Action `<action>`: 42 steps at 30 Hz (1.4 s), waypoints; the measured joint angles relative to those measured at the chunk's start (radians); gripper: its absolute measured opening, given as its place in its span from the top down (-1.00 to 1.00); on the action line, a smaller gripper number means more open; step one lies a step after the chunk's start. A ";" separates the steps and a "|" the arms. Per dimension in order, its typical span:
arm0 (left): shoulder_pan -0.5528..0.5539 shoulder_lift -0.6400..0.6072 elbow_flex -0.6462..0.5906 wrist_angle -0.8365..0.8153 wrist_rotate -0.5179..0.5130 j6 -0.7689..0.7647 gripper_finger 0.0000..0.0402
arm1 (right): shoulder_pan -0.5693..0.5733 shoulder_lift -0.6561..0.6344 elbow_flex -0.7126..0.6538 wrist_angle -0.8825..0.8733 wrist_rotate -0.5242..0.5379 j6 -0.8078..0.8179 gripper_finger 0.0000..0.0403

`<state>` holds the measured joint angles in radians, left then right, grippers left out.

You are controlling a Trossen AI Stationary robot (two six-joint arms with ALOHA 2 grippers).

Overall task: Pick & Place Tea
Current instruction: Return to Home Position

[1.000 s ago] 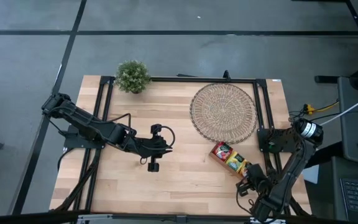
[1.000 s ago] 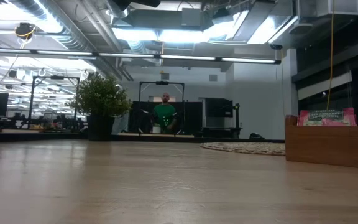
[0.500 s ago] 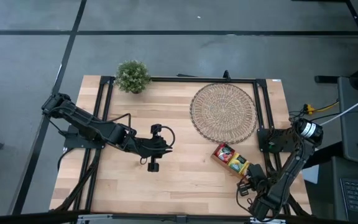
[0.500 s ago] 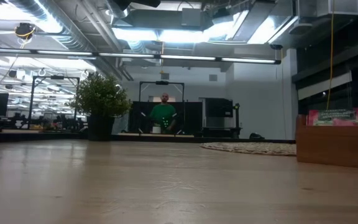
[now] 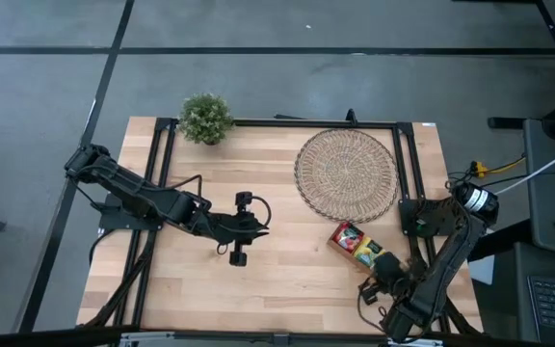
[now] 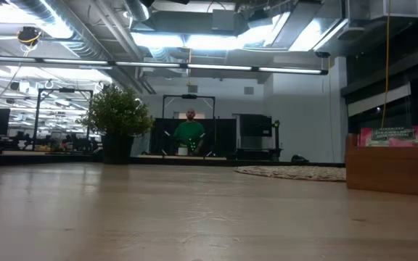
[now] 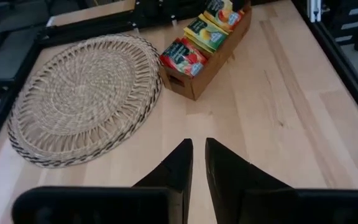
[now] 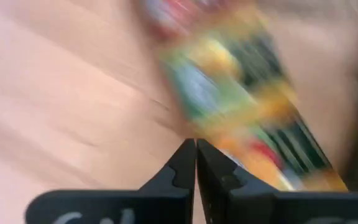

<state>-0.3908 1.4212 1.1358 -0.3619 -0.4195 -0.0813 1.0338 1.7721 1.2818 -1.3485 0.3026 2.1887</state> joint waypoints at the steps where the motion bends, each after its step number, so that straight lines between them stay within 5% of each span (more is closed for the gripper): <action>1: 0.000 0.000 0.000 0.000 0.003 -0.016 0.81 | -0.004 0.000 0.020 0.007 0.070 -0.072 0.92; 7: -0.002 0.000 0.000 -0.001 0.034 -0.079 0.79 | -0.032 0.000 0.149 0.124 0.495 -0.549 0.90; 13: -0.034 -0.001 0.000 -0.001 0.193 -0.054 0.80 | -0.065 -0.001 0.266 0.189 0.658 -0.861 0.93; 18: -0.101 -0.031 -0.022 -0.007 0.166 -0.047 0.81 | -0.072 -0.001 0.289 0.295 0.780 -1.103 0.97; 22: -0.115 -0.124 -0.159 0.068 0.135 -0.070 0.79 | -0.060 -0.001 0.260 0.294 0.790 -1.120 0.98; 27: -0.097 -0.306 -0.409 0.313 0.245 -0.050 0.80 | -0.026 -0.001 0.163 0.305 0.813 -1.000 0.98; 34: -0.053 -0.557 -0.623 0.417 0.317 -0.043 0.79 | -0.060 -0.042 0.040 0.338 0.800 -0.862 0.99; 42: -0.052 -0.784 -0.724 0.404 0.317 -0.021 0.81 | -0.122 -0.167 -0.121 0.729 0.702 -1.266 0.99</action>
<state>-0.4431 0.6370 0.4117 0.0419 -0.1020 -0.1021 0.9117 1.6049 1.1612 -0.6194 1.0049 0.9230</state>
